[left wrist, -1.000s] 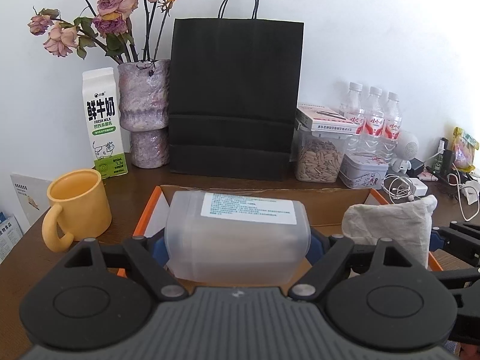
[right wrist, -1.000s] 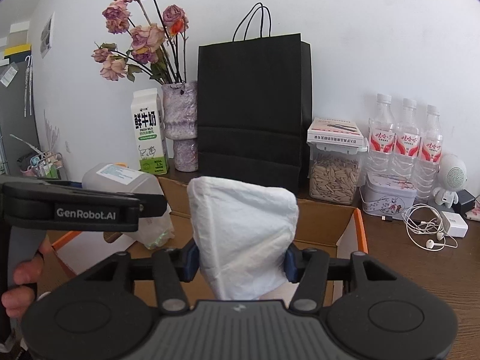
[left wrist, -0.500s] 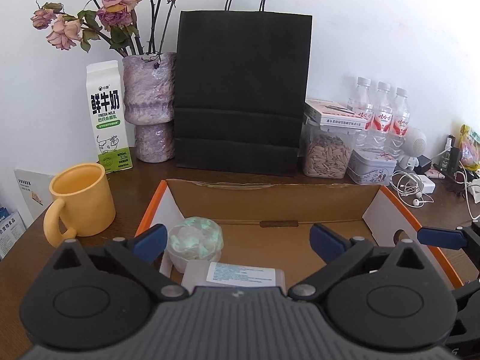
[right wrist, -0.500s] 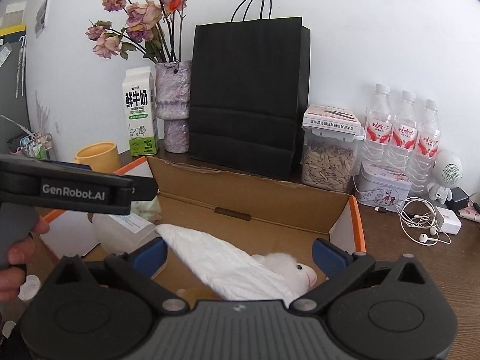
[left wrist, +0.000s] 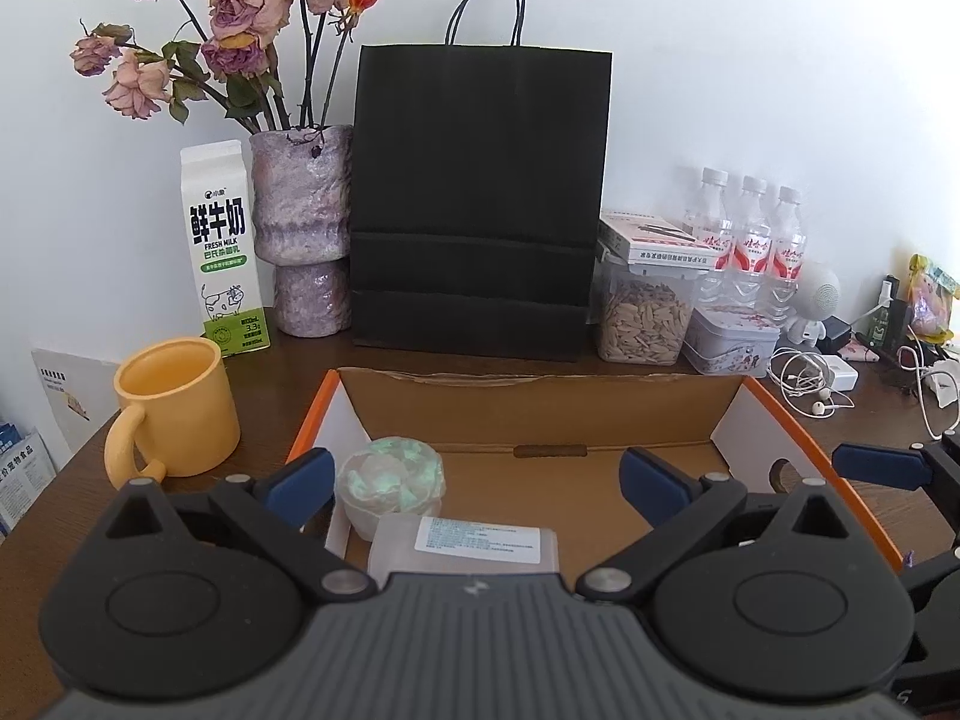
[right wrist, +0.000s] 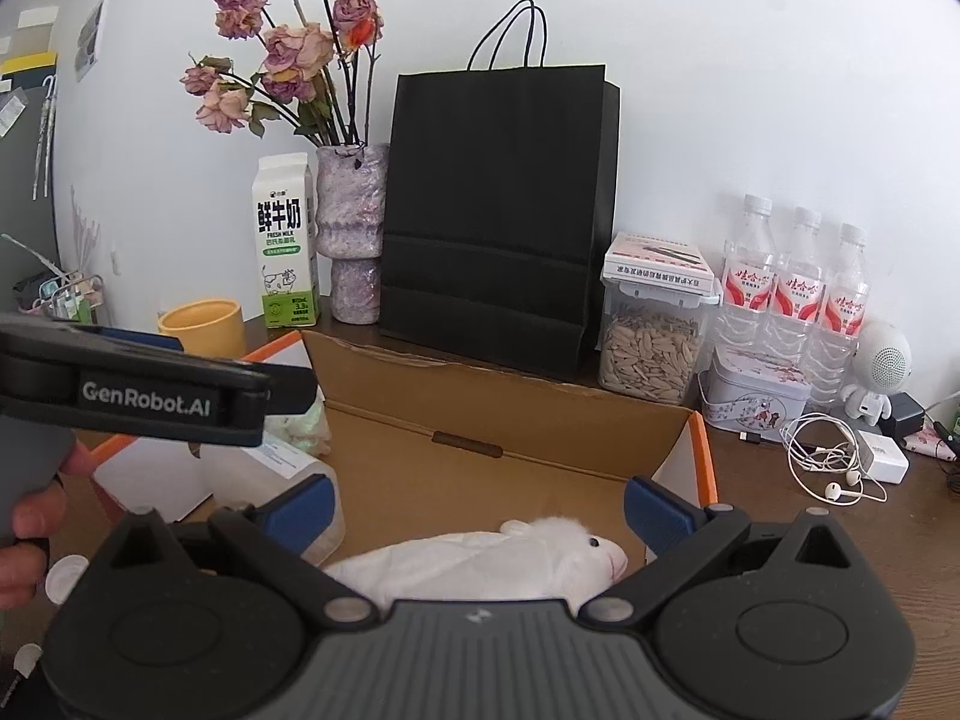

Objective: Organize objects
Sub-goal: 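Lift the plastic box and tissue over the cardboard box and release both inside, then move both tools back toward the remaining items on the table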

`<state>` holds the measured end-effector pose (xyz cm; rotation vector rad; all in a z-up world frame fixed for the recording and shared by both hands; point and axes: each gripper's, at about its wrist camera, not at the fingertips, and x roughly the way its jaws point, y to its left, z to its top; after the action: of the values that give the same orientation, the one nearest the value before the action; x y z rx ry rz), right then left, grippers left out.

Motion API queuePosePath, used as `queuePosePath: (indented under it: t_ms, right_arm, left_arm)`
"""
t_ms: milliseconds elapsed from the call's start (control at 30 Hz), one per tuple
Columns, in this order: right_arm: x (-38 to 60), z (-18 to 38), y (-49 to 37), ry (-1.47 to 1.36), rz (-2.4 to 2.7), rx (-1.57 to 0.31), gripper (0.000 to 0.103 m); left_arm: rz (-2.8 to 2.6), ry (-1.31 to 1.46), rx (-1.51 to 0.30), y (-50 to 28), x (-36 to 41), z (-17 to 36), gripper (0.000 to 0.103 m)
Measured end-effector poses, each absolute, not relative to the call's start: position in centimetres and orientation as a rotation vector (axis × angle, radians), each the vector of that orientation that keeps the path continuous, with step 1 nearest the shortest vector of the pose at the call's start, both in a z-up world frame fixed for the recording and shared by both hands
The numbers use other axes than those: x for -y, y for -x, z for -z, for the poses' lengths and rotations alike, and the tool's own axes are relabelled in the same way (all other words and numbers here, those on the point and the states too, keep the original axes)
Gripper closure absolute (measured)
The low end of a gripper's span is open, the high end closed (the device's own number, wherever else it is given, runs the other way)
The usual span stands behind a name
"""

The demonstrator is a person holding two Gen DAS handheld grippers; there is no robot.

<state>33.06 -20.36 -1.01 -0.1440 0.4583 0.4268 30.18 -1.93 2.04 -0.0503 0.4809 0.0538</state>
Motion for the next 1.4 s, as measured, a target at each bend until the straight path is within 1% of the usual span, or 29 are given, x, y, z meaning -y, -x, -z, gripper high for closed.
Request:
queuePosePath:
  t_ms: [400, 833, 1400]
  right_arm:
    - [20.6, 0.4, -27.8, 0.120, -0.411, -0.452, 0.000]
    - [21.2, 2.2, -21.0, 0.114, -0.377, -0.514, 0.000]
    - [22.0, 3.6, -14.1, 0.134, -0.346, -0.540, 0.000]
  left_arm:
    - [-0.072, 0.062, -0.506, -24.7, 1.2, -2.0, 0.000]
    - [-0.119, 0.056, -0.543, -17.6, -0.9, -1.4, 0.000]
    - [-0.187, 0.043, -0.624, -11.1, -4.1, 1.5, 0.000]
